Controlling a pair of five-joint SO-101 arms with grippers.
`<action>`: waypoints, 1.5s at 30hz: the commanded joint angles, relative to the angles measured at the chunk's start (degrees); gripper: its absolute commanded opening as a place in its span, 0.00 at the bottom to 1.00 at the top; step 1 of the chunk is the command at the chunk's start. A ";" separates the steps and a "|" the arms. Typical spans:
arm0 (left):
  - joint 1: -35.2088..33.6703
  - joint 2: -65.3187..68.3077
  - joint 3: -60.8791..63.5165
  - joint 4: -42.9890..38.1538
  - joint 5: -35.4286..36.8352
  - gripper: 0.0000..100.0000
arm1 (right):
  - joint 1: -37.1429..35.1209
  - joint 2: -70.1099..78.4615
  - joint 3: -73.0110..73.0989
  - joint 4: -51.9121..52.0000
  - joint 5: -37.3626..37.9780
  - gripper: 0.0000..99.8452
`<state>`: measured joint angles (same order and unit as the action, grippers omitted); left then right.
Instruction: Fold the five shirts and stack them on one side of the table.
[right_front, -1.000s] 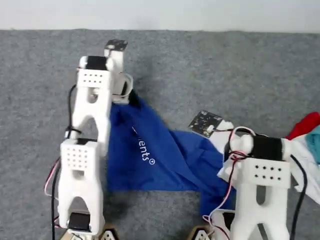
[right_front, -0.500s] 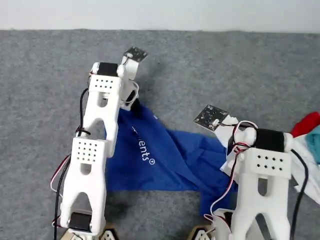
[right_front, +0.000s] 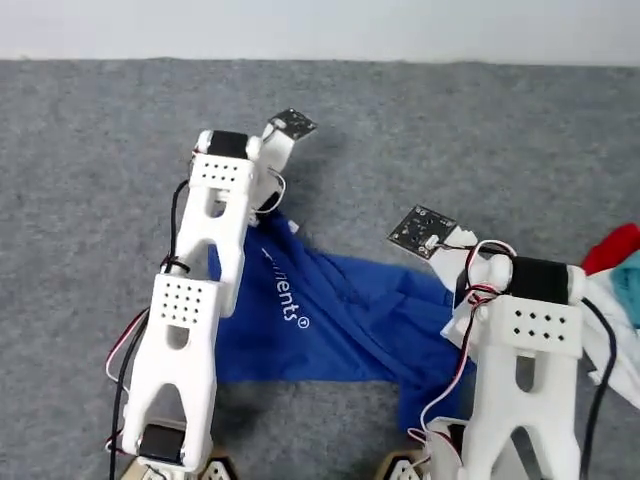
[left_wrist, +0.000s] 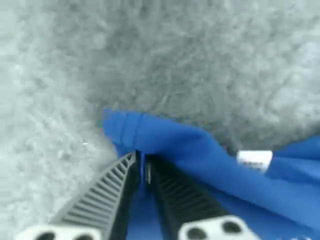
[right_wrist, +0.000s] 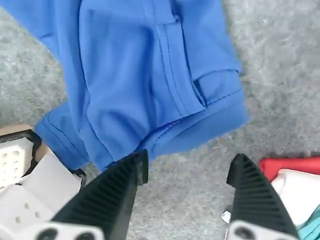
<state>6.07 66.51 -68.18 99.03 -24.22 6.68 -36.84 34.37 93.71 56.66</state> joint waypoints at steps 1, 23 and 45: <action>-0.35 -8.97 -1.10 1.67 -0.53 0.01 | 0.75 0.22 -0.18 -0.75 -0.62 0.26; -1.14 -85.10 92.00 1.76 -13.45 0.01 | 0.75 0.22 -0.53 -10.15 -7.56 0.26; -16.79 -105.67 91.56 1.67 -12.66 0.24 | 3.65 30.29 -6.33 -28.97 -12.84 0.26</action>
<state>-6.77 -38.11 26.24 98.95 -34.15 8.79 -12.75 34.02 65.32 44.35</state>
